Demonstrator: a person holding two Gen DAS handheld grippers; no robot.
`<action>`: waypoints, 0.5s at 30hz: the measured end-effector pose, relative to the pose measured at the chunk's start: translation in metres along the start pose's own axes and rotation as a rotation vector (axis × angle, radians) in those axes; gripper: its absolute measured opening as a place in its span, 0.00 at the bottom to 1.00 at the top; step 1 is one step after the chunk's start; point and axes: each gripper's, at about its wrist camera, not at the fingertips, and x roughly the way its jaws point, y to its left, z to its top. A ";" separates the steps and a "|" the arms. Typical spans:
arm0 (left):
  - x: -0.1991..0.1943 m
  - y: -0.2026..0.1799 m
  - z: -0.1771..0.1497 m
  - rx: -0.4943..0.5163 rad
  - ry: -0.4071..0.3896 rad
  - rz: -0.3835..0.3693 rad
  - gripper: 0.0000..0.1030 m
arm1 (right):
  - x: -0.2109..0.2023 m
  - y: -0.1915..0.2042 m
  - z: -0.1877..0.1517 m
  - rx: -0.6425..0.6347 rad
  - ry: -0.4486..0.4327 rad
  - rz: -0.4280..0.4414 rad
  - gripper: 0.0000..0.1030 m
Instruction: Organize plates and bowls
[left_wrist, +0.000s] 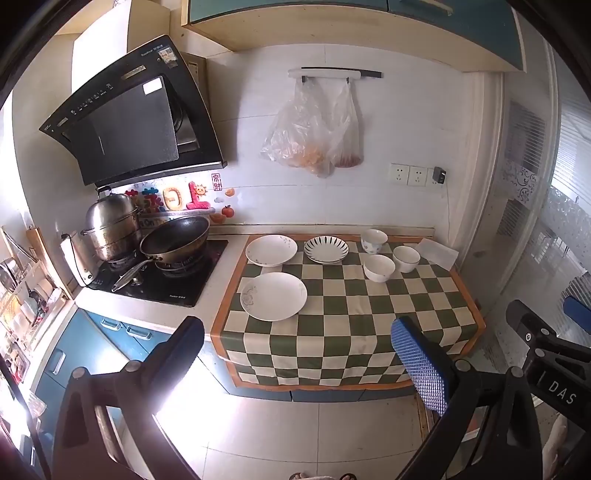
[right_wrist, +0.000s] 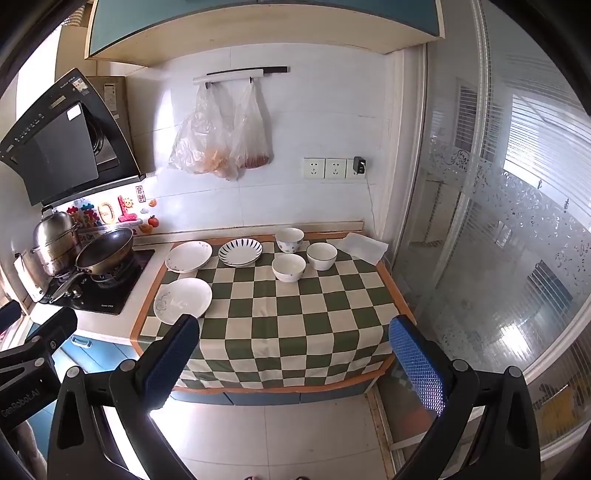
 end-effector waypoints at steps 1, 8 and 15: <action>0.000 0.002 -0.001 0.000 0.000 0.000 1.00 | 0.000 0.000 0.000 0.000 -0.001 -0.003 1.00; -0.003 -0.001 0.002 0.000 -0.003 0.001 1.00 | 0.000 0.004 0.002 -0.001 -0.008 -0.007 1.00; -0.003 0.001 0.000 -0.002 -0.011 0.002 1.00 | 0.003 0.003 -0.003 -0.003 -0.012 -0.009 1.00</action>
